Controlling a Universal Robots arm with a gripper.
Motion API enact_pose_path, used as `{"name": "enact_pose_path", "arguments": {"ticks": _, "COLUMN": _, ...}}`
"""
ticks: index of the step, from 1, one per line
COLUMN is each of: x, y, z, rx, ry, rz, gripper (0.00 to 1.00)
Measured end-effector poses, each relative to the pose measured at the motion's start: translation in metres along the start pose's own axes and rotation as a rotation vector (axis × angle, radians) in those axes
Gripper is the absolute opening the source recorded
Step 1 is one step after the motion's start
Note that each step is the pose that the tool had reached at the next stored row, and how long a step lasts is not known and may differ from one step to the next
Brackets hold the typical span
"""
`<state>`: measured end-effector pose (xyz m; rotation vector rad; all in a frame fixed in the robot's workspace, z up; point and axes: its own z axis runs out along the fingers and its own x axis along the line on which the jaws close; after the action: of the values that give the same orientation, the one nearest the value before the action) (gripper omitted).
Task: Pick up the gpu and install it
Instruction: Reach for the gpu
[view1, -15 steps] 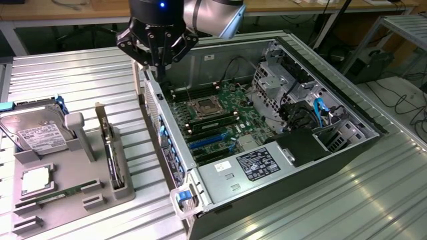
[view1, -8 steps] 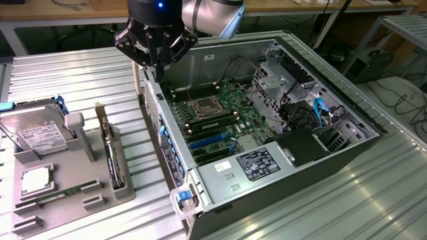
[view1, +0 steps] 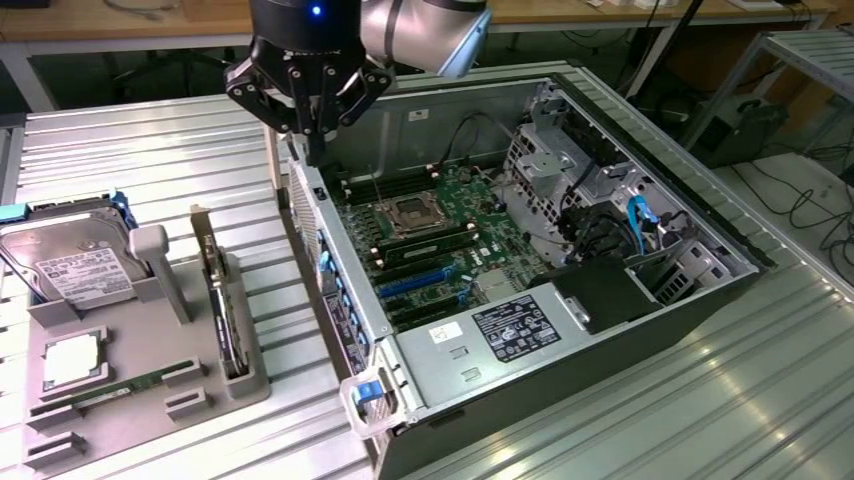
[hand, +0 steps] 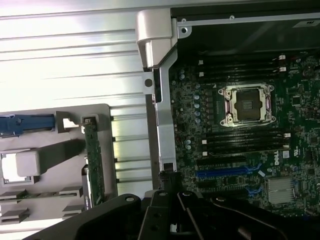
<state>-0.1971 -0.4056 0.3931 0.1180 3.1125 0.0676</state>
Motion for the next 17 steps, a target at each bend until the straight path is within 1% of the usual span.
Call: {"name": "enact_pose_path", "arguments": {"ticks": 17, "x": 0.014, "y": -0.0044, "z": -0.0005, "rx": 0.0, "ry": -0.0001, "rz": 0.0, "gripper": 0.11}}
